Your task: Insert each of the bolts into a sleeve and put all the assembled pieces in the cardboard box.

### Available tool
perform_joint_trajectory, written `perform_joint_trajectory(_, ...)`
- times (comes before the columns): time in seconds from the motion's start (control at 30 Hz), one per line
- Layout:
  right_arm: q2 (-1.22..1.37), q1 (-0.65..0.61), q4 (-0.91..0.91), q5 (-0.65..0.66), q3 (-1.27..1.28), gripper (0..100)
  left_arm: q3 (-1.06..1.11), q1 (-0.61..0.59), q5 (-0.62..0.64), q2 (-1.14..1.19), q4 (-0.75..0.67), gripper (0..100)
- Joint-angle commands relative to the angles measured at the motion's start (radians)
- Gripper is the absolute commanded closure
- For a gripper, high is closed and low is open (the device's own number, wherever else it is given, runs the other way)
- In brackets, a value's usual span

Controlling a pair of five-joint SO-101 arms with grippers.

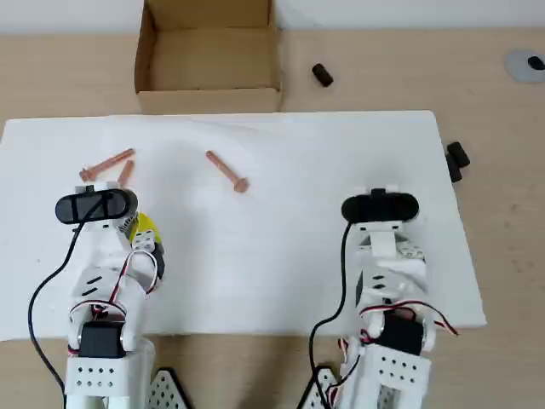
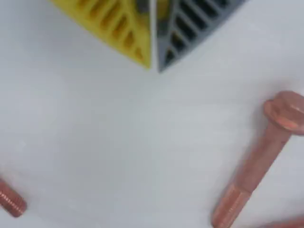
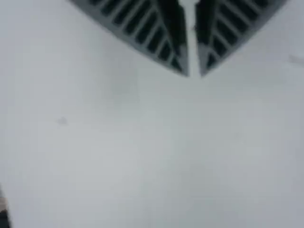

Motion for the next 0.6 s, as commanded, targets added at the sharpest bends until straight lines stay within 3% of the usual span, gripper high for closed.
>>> perform_joint_trajectory(0.0, -0.094, 0.013, 0.051, 0.009, -0.001, 98.8, 0.009, 0.011, 0.000, -0.007, 0.003, 99)
perform_joint_trajectory(0.27, -0.188, 0.012, 0.227, 0.011, -0.005, 98.8, 0.009, 0.011, 0.000, -0.007, 0.003, 99)
perform_joint_trajectory(0.57, -0.202, 0.012, 0.247, 0.011, -0.005, 98.8, 0.009, 0.011, 0.000, -0.007, 0.003, 99)
